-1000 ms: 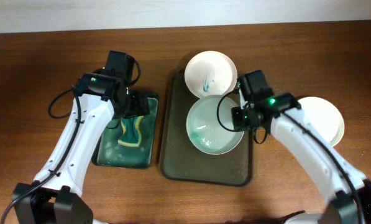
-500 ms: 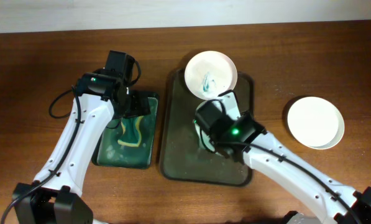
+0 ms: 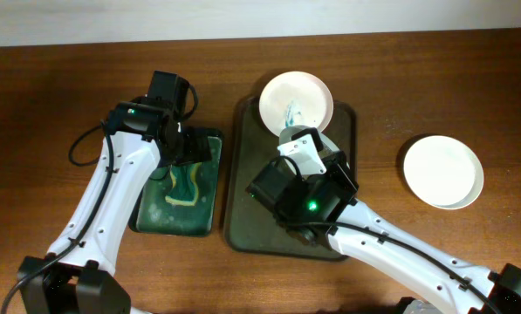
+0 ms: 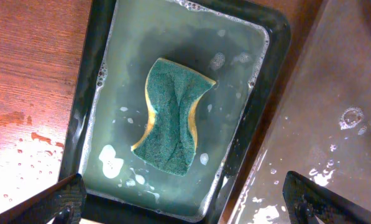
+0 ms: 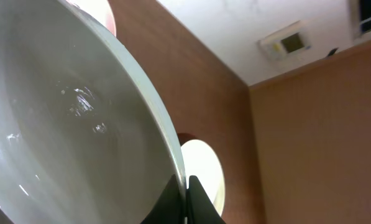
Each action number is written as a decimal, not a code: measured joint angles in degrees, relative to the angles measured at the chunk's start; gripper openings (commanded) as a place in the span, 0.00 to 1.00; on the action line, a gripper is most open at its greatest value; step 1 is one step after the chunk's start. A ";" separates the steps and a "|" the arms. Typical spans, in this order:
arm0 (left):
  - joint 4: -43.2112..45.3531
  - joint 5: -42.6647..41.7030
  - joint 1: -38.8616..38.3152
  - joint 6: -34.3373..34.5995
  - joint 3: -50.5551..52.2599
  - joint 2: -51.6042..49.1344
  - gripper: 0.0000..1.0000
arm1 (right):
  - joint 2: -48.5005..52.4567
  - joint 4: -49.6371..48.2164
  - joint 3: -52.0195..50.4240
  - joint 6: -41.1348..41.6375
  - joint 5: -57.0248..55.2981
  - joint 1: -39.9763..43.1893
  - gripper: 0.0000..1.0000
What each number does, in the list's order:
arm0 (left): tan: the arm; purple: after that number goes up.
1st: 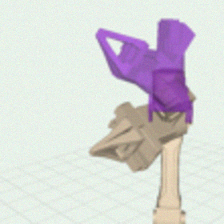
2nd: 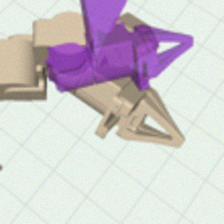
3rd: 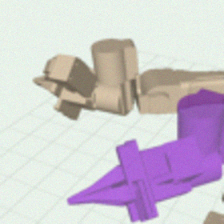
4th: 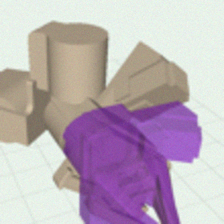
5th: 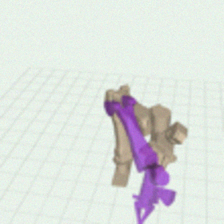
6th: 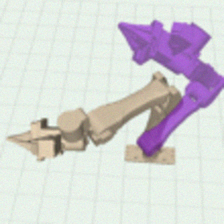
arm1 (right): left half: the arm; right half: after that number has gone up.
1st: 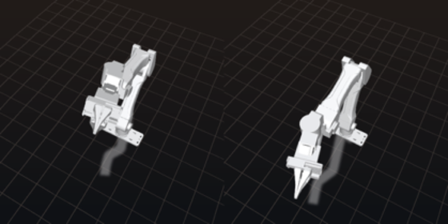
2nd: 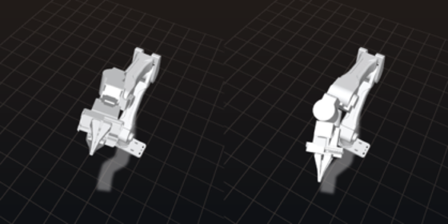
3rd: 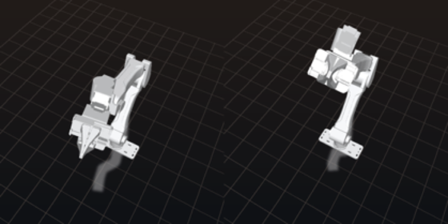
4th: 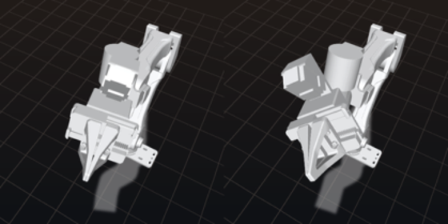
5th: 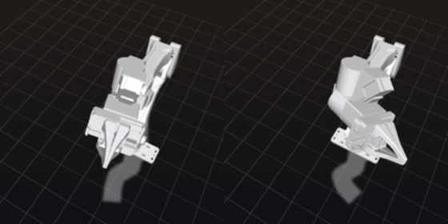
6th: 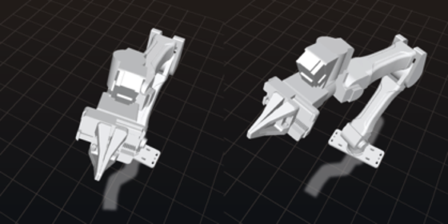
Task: Clean dirty plates on tray and stack at the side
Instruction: 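Carry the cleaned plate right and set it on the right-side plate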
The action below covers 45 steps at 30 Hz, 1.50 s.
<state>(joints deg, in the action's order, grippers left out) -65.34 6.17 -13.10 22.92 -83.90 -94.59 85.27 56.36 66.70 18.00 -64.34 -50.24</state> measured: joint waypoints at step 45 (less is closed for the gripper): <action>0.00 0.00 0.00 0.00 0.00 0.00 0.99 | 0.00 -2.16 0.00 0.00 -9.35 -4.76 0.04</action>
<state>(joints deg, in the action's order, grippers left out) -65.34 6.17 -13.10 22.92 -83.90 -94.59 85.27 54.19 66.70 18.00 -73.69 -55.00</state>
